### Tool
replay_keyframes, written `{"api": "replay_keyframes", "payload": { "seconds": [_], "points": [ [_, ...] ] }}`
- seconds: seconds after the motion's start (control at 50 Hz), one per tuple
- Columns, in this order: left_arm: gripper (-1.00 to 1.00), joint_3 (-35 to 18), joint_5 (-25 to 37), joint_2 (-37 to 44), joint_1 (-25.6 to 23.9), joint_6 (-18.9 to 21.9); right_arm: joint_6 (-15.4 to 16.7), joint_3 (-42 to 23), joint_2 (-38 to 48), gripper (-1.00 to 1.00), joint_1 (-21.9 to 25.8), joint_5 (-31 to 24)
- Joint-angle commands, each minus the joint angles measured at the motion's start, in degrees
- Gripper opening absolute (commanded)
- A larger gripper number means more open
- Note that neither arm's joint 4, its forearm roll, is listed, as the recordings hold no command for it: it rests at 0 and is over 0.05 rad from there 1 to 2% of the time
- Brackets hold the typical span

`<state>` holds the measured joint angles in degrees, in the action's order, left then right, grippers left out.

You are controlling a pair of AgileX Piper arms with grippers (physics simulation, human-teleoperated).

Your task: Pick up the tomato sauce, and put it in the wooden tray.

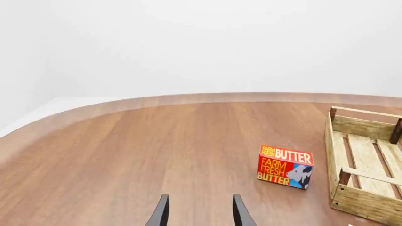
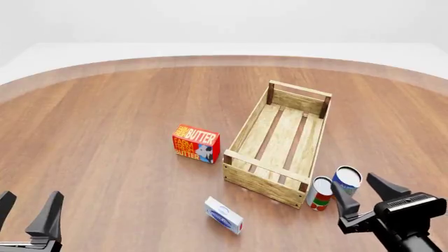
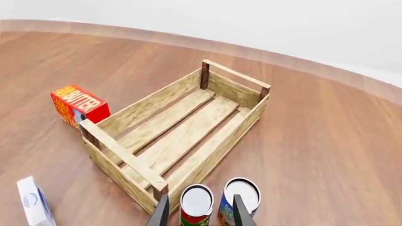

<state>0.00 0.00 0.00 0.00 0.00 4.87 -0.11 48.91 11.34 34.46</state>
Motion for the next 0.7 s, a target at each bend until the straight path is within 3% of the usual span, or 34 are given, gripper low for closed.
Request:
{"api": "replay_keyframes", "payload": {
  "seconds": [0.02, 0.4, 0.7],
  "points": [
    [1.00, 0.0, 0.0, 0.0, 0.0, 0.0, -0.5, 0.0, 7.9, 1.00, -0.5, 6.2],
    [1.00, 0.0, 0.0, 0.0, 0.0, 0.0, -1.1, 0.1, 21.0, 1.00, -0.8, 16.2],
    [1.00, 0.0, 0.0, 0.0, 0.0, 0.0, -1.0, 0.1, 25.4, 1.00, -0.6, 19.1]
  ]
}}
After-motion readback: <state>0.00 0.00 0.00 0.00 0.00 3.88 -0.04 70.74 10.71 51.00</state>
